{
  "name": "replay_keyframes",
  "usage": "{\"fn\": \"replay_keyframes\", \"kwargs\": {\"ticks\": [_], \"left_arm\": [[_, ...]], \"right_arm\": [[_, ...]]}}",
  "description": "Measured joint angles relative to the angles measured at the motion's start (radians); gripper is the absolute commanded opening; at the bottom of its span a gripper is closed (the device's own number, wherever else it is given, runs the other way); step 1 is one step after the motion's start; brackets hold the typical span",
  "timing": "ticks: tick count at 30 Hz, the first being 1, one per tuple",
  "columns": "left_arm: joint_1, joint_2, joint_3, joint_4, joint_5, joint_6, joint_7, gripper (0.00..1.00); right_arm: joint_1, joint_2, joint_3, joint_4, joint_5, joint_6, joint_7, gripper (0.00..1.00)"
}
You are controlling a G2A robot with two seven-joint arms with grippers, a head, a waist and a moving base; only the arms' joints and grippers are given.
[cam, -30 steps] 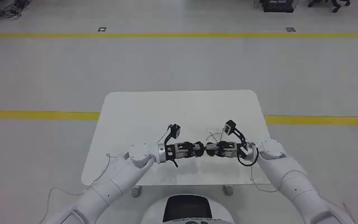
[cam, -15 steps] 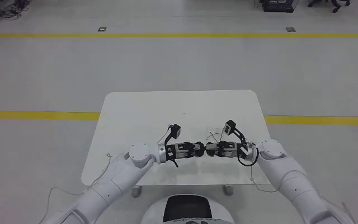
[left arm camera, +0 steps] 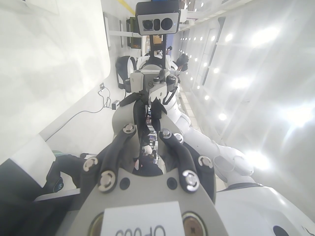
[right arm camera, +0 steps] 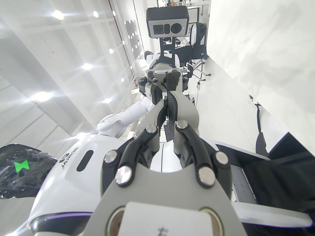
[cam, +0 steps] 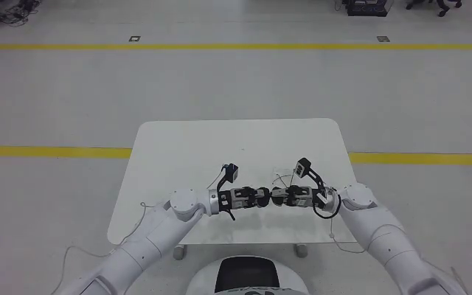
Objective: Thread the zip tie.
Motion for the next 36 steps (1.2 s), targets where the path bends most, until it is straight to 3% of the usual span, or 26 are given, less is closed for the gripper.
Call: {"fn": "replay_keyframes", "kwargs": {"ticks": [14, 21, 25, 26, 27, 36], "left_arm": [[-0.001, 0.002, 0.002, -0.003, 0.000, 0.000, -0.003, 0.10], [-0.003, 0.002, 0.004, -0.002, -0.001, 0.000, -0.004, 0.00], [-0.004, 0.002, 0.005, -0.002, -0.001, -0.001, -0.004, 0.00], [-0.004, 0.002, 0.006, -0.002, -0.001, -0.001, -0.004, 0.00], [-0.004, 0.002, 0.006, -0.001, -0.001, -0.001, -0.005, 0.00], [-0.005, 0.007, -0.005, 0.012, 0.012, -0.019, 0.008, 0.00]], "right_arm": [[0.004, -0.004, -0.001, 0.004, -0.008, 0.005, 0.002, 0.00], [0.005, -0.006, -0.001, 0.005, -0.010, 0.007, 0.001, 0.00], [0.007, -0.008, -0.002, 0.006, -0.010, 0.009, 0.001, 0.02], [0.008, -0.009, -0.003, 0.006, -0.011, 0.010, 0.000, 0.76], [0.008, -0.009, -0.004, 0.006, -0.012, 0.011, 0.000, 1.00], [-0.003, -0.006, 0.020, 0.006, -0.008, 0.008, -0.030, 1.00]]}}
